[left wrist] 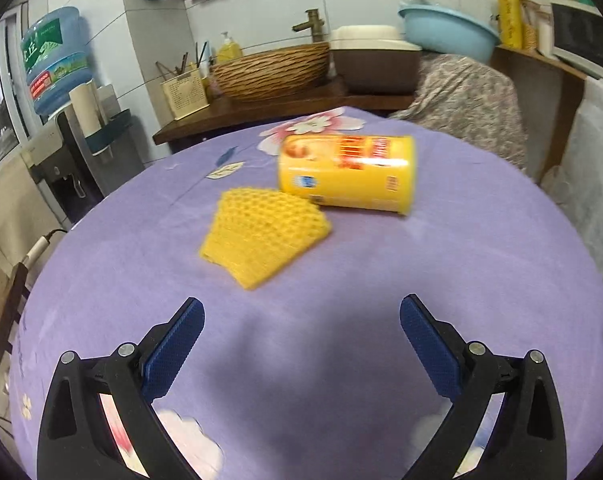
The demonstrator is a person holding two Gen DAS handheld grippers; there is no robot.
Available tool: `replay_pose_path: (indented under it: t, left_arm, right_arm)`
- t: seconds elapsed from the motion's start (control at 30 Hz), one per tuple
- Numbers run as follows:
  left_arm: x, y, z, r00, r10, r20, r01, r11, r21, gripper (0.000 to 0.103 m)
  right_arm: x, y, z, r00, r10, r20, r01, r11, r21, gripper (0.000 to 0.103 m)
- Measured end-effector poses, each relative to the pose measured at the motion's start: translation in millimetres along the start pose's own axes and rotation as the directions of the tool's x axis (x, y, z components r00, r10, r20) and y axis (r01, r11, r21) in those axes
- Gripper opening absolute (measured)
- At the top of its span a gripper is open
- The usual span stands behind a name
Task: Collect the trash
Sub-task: 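Move both tools back over the table toward the yellow mesh sleeve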
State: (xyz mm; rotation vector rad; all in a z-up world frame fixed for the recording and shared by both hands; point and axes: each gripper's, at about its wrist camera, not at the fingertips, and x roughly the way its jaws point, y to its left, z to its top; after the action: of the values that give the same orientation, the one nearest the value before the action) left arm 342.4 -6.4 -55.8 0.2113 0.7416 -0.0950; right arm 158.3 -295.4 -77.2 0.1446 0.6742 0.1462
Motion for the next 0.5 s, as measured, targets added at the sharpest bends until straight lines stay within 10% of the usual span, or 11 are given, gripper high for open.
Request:
replay_pose_path:
  t: [0.2, 0.5]
  left_arm:
    - [35, 9, 24, 0.997, -0.03, -0.065, 0.031, 0.999, 0.018, 0.093]
    - [70, 16, 35, 0.993, -0.049, -0.111, 0.049, 0.999, -0.004, 0.05]
  right_arm:
    - [-1, 7, 0, 1.0, -0.011, -0.022, 0.011, 1.0, -0.024, 0.091]
    - [2, 10, 6, 0.999, -0.015, -0.029, 0.014, 0.999, -0.03, 0.091]
